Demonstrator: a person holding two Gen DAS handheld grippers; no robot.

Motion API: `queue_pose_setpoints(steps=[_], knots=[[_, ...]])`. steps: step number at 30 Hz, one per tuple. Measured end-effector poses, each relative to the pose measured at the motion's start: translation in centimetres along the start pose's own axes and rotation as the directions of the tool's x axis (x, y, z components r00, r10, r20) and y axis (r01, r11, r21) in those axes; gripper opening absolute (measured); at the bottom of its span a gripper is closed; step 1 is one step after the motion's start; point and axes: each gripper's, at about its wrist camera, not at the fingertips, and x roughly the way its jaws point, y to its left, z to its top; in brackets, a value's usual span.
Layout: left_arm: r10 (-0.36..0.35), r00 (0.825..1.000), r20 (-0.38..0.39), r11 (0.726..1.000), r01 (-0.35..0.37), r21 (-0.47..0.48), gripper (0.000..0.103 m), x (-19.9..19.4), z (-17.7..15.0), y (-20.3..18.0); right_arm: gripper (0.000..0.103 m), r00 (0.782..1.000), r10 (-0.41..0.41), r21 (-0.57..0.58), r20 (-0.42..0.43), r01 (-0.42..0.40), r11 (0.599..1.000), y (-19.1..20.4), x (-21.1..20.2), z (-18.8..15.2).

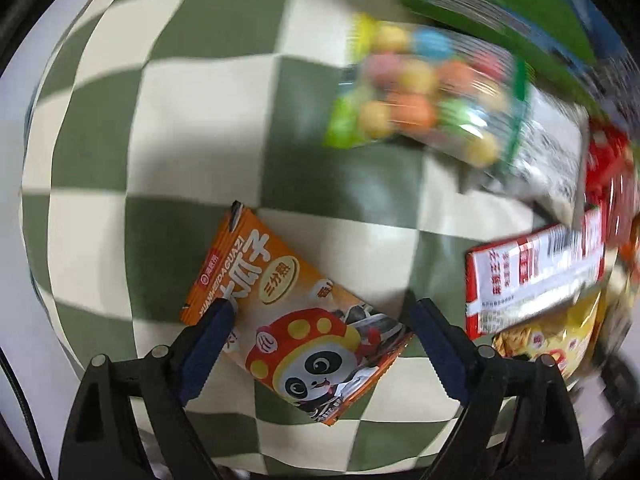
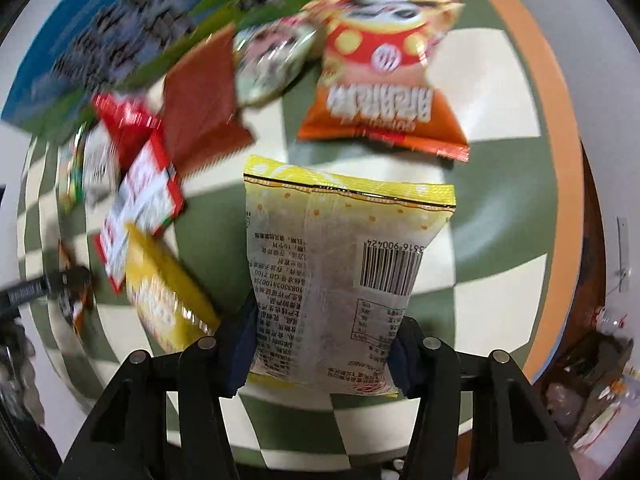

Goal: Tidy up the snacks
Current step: 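Grasp orange sunflower-seed bag with left gripper while right grasps clear bread bag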

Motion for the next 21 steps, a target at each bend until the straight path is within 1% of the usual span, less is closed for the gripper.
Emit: queue_pose_setpoints(steps=[2,3,5,6,7,9,11,12,14,15,17,18,19,20,21], knots=[[-0.041,0.999,0.008,0.994,0.041,-0.106,0.092,-0.4,0.1,1.1,0.07,0.999,0.021,0.02,-0.027,-0.021,1.0,-0.1,0.7,-0.3],[-0.064,0.998,0.011,0.984,0.065,-0.166,0.092,-0.6,0.1,1.9,0.071,0.999,0.027,0.032,-0.035,-0.026,0.999,-0.2,0.9,-0.4],[-0.118,0.992,0.037,0.953,0.124,-0.275,0.092,-1.7,-0.4,3.4,0.071,0.999,0.039,0.055,-0.035,-0.037,0.998,-0.6,0.9,-0.6],[-0.139,0.989,0.057,0.939,0.149,-0.31,0.092,-2.2,-0.7,3.9,0.071,0.998,0.045,0.061,-0.033,-0.042,0.997,-0.7,0.8,-0.7],[-0.162,0.984,0.076,0.927,0.178,-0.329,0.092,-2.8,-1.0,4.3,0.072,0.998,0.053,0.068,-0.033,-0.051,0.996,-0.8,0.7,-0.8],[-0.178,0.98,0.088,0.918,0.198,-0.343,0.092,-3.8,-1.6,4.7,0.076,0.997,0.074,0.087,-0.029,-0.071,0.994,-1.3,0.5,-0.8],[-0.196,0.979,0.064,0.911,0.206,-0.358,0.092,-3.9,-2.0,4.7,0.08,0.997,0.081,0.101,-0.015,-0.079,0.992,-0.8,0.2,-0.3],[-0.214,0.976,0.034,0.9,0.21,-0.383,0.092,-3.4,-2.5,4.8,0.08,0.996,0.087,0.11,-0.012,-0.085,0.99,-0.8,0.1,-0.3],[-0.267,0.964,-0.003,0.864,0.238,-0.444,0.092,-2.0,-4.0,6.1,0.08,0.996,0.095,0.128,-0.003,-0.093,0.987,-0.7,0.0,-0.2],[-0.294,0.956,-0.02,0.842,0.249,-0.479,0.092,-1.2,-4.1,6.2,0.08,0.996,0.093,0.131,-0.002,-0.092,0.987,-0.6,0.1,-0.2],[-0.335,0.942,-0.023,0.807,0.274,-0.524,0.092,0.0,-4.1,6.3,0.08,0.995,0.096,0.141,-0.009,-0.094,0.986,-0.6,0.2,0.2],[-0.341,0.94,-0.014,0.795,0.28,-0.538,0.092,0.4,-3.7,6.1,0.08,0.995,0.098,0.145,-0.011,-0.095,0.985,-0.5,0.4,0.2],[-0.347,0.938,-0.006,0.793,0.289,-0.537,0.092,0.5,-3.3,5.8,0.08,0.995,0.098,0.148,-0.014,-0.095,0.984,-0.6,0.7,0.2],[-0.346,0.938,-0.009,0.799,0.29,-0.527,0.092,0.8,-2.5,5.5,0.08,0.995,0.099,0.15,-0.015,-0.095,0.984,-0.8,0.8,0.3],[-0.33,0.944,-0.02,0.82,0.276,-0.501,0.092,0.9,-1.8,4.7,0.08,0.995,0.099,0.152,-0.014,-0.095,0.984,-0.8,0.9,0.3]])
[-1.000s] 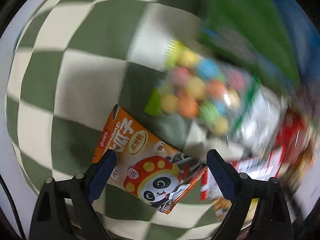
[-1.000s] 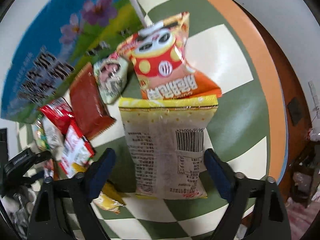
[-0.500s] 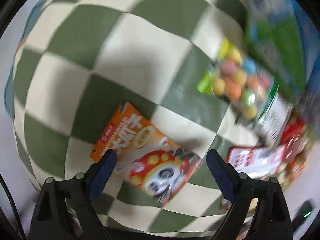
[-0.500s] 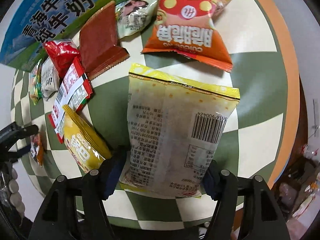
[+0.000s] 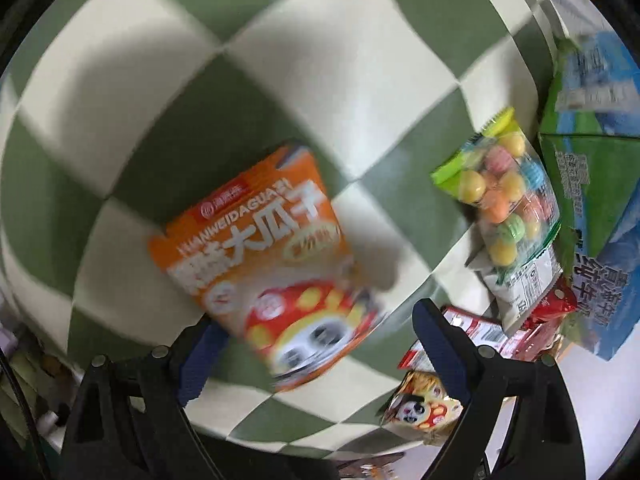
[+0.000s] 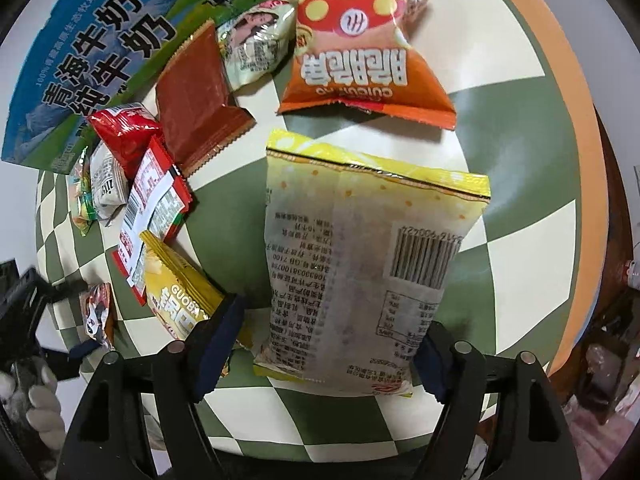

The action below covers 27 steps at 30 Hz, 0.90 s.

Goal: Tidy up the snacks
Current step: 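Grasp orange sunflower-seed bag with left gripper while right grasps clear bread bag, then lift both bags into the cardboard box and release them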

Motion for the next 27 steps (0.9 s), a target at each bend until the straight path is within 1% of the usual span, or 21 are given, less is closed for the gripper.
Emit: queue_pose_setpoints(steps=[2,3,5,7,8,9,10,11,12,14,15,16,17,20,21,23,24,25,26,27], knots=[[0.047,0.999,0.017,0.996,-0.048,0.081,0.092,0.5,0.4,-2.0,0.08,1.0,-0.006,-0.004,0.002,0.006,1.0,0.0,-0.1,0.0],[0.081,0.996,0.035,0.986,-0.086,0.145,0.092,0.8,0.3,-3.4,0.08,1.0,-0.008,-0.006,0.005,0.008,1.0,-0.1,-0.2,0.0],[0.125,0.99,0.067,0.961,-0.137,0.238,0.091,1.0,0.1,-5.4,0.08,1.0,-0.017,-0.009,0.012,0.018,1.0,0.2,0.1,0.0],[0.169,0.979,0.115,0.919,-0.199,0.339,0.084,1.3,-0.8,-7.3,0.08,1.0,-0.022,-0.007,0.021,0.023,1.0,0.6,0.5,0.1],[0.184,0.973,0.136,0.899,-0.223,0.376,0.077,1.2,-1.1,-7.7,0.079,0.999,-0.025,-0.006,0.026,0.025,1.0,0.5,0.5,0.2],[0.198,0.967,0.158,0.876,-0.247,0.415,0.067,1.2,-1.9,-8.2,0.071,0.999,-0.025,-0.009,0.035,0.025,1.0,0.3,0.4,0.3],[0.214,0.96,0.18,0.847,-0.274,0.456,0.064,1.2,-2.8,-8.7,0.063,0.998,-0.037,-0.026,0.053,0.038,0.999,0.3,0.2,0.3],[0.223,0.956,0.193,0.825,-0.29,0.485,0.061,1.3,-3.7,-9.0,0.058,0.997,-0.052,-0.05,0.061,0.055,0.997,0.3,0.1,0.3],[0.234,0.949,0.211,0.795,-0.311,0.52,0.061,1.3,-4.7,-9.3,0.057,0.997,-0.049,-0.072,0.062,0.054,0.996,0.1,0.0,0.3],[0.248,0.943,0.223,0.766,-0.331,0.551,0.061,1.7,-6.7,-9.6,0.057,0.997,-0.051,-0.113,0.06,0.057,0.992,0.3,0.0,0.1],[0.258,0.939,0.227,0.754,-0.342,0.561,0.063,2.0,-7.3,-9.5,0.057,0.997,-0.052,-0.125,0.053,0.059,0.99,0.4,0.0,-0.1],[0.26,0.938,0.23,0.753,-0.346,0.56,0.063,2.3,-7.8,-9.4,0.058,0.998,-0.05,-0.13,0.045,0.055,0.99,0.3,0.2,-0.1],[0.262,0.937,0.232,0.756,-0.349,0.554,0.065,2.4,-7.9,-9.3,0.059,0.998,-0.045,-0.127,0.045,0.051,0.991,0.2,0.3,-0.1],[0.259,0.935,0.241,0.762,-0.351,0.544,0.068,2.4,-8.3,-9.6,0.067,0.999,-0.014,-0.105,0.034,0.018,0.994,-0.3,0.7,0.3],[0.262,0.935,0.238,0.763,-0.352,0.542,0.068,2.4,-8.6,-9.5,0.068,0.999,-0.008,-0.096,0.033,0.011,0.995,-0.4,0.7,0.4],[0.261,0.938,0.227,0.763,-0.344,0.547,0.068,1.6,-7.8,-6.9,0.068,1.0,-0.009,-0.091,0.03,0.012,0.996,-0.5,0.6,0.5],[0.257,0.942,0.217,0.764,-0.336,0.551,0.068,1.6,-8.2,-6.8,0.068,1.0,-0.008,-0.093,0.028,0.01,0.996,-0.6,0.5,0.6],[0.257,0.943,0.21,0.763,-0.332,0.554,0.068,1.7,-7.7,-5.4,0.069,1.0,-0.001,-0.093,0.022,0.003,0.996,-0.6,0.5,0.7],[0.256,0.945,0.203,0.763,-0.326,0.558,0.069,2.3,-6.8,-5.5,0.072,1.0,0.006,-0.092,0.017,-0.004,0.996,-0.7,0.5,0.8],[0.254,0.947,0.196,0.765,-0.321,0.559,0.07,2.4,-6.9,-5.5,0.076,1.0,0.013,-0.086,0.012,-0.012,0.996,-0.9,0.5,0.9]])
